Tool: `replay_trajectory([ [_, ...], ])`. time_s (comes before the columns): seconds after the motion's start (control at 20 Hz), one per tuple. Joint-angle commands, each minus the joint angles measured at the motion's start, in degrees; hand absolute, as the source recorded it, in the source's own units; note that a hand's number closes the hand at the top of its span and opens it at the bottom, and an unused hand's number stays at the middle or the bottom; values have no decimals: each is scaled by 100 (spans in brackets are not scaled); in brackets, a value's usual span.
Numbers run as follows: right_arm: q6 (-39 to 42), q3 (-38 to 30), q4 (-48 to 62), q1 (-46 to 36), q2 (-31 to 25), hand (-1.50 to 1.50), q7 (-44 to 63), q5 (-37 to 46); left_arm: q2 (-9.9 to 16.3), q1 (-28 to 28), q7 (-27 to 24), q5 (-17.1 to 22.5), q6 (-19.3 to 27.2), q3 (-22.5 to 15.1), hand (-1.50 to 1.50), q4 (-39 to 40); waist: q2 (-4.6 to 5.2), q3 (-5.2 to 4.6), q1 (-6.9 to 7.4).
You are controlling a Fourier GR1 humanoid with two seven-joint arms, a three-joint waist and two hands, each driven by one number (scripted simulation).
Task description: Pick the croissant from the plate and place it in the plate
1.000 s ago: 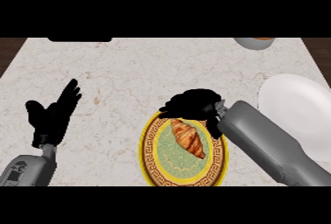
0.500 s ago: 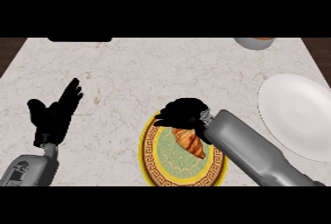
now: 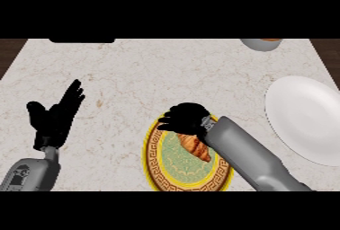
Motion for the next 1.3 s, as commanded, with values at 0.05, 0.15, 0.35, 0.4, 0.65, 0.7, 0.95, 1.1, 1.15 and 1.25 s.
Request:
replay_trajectory([
  [0.05, -208, -142, 602, -245, 217, -150, -259, 497, -198, -2, 101, -197, 36, -10, 0, -34, 6, 0, 18],
  [0.15, 123, 357, -286, 467, 190, -150, 81, 668, -60, 7, -138, -195, -69, 152, 0, 146, -7, -1, -35],
  [0.35, -72, 433, 607, 61, 189, 150, -721, 787, -108, -200, -177, -200, -142, 216, 0, 407, 22, -2, 7],
  [0.4, -24, 380, 409, 68, -1, 150, -929, 775, -82, 318, 146, -188, -110, 78, 0, -432, -4, 1, 44],
  [0.65, -412, 317, 555, 456, 324, 150, -777, 944, -110, -56, 169, -242, -129, 215, 0, -125, 2, 1, 5],
  [0.7, -602, 325, 423, 702, 141, 150, -867, 914, -236, 48, 297, -294, 8, 112, 0, -262, -3, 3, -4],
  [0.95, -574, -618, 184, 668, 738, 150, 143, 695, -221, 147, 48, -292, -172, 172, 0, -65, -8, 1, -54],
  [1.1, -999, -2161, 64, 1143, 647, 150, 1237, 43, -111, 384, -30, -187, -105, 413, 0, -50, -57, 13, -399],
  [1.15, -1175, -2597, 23, 1314, 585, 150, 1519, -131, -139, 390, 2, -225, -7, 421, 0, -78, -80, 26, -583],
  [1.25, -1766, -3206, -115, 1527, 811, 150, 2252, -337, -64, 425, 71, -150, -47, 504, 0, -142, -88, 30, -543],
])
